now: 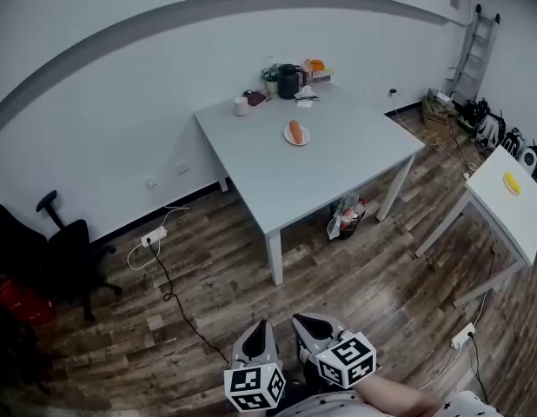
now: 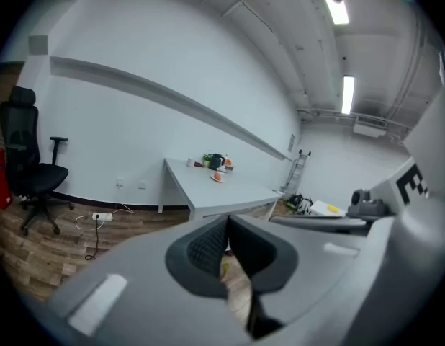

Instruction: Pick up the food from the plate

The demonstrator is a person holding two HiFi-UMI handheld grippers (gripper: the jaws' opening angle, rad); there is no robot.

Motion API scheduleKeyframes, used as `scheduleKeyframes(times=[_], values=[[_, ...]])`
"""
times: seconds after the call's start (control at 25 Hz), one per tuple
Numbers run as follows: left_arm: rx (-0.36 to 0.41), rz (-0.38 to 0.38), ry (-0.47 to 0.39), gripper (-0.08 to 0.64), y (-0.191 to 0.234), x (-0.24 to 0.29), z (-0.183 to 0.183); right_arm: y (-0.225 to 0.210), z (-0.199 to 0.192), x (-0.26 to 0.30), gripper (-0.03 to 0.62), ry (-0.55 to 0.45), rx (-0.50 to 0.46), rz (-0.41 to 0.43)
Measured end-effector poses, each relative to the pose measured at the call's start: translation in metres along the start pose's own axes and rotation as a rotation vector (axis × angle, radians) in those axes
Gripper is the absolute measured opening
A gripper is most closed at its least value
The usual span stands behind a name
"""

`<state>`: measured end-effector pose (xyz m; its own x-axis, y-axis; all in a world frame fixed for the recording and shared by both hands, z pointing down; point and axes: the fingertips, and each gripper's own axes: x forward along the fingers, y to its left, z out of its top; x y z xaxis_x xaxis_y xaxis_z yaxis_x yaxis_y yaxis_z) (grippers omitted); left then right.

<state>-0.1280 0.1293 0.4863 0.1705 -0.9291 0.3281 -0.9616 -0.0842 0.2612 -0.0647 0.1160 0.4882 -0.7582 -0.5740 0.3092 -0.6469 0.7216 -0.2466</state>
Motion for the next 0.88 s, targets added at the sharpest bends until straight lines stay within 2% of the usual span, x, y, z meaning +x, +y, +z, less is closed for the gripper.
scheduleKeyframes(times=[0.24, 0.4, 0.68, 0.88], values=[[0.01, 0.001, 0.012, 0.008, 0.012, 0.054, 0.014, -0.04, 0.019, 0.04, -0.001, -0.011, -0.013, 0.004], [0.041, -0.004, -0.014, 0.008, 0.017, 0.105, 0.047, -0.084, 0.053, 0.078, 0.0, -0.026, -0.029, 0.004], [0.001, 0.014, -0.055, 0.008, 0.027, 0.206, 0.107, -0.176, 0.109, 0.135, -0.001, -0.034, -0.057, -0.025], [0.0, 0.021, -0.069, 0.008, 0.025, 0.264, 0.128, -0.233, 0.134, 0.162, 0.0, -0.047, -0.046, -0.044]])
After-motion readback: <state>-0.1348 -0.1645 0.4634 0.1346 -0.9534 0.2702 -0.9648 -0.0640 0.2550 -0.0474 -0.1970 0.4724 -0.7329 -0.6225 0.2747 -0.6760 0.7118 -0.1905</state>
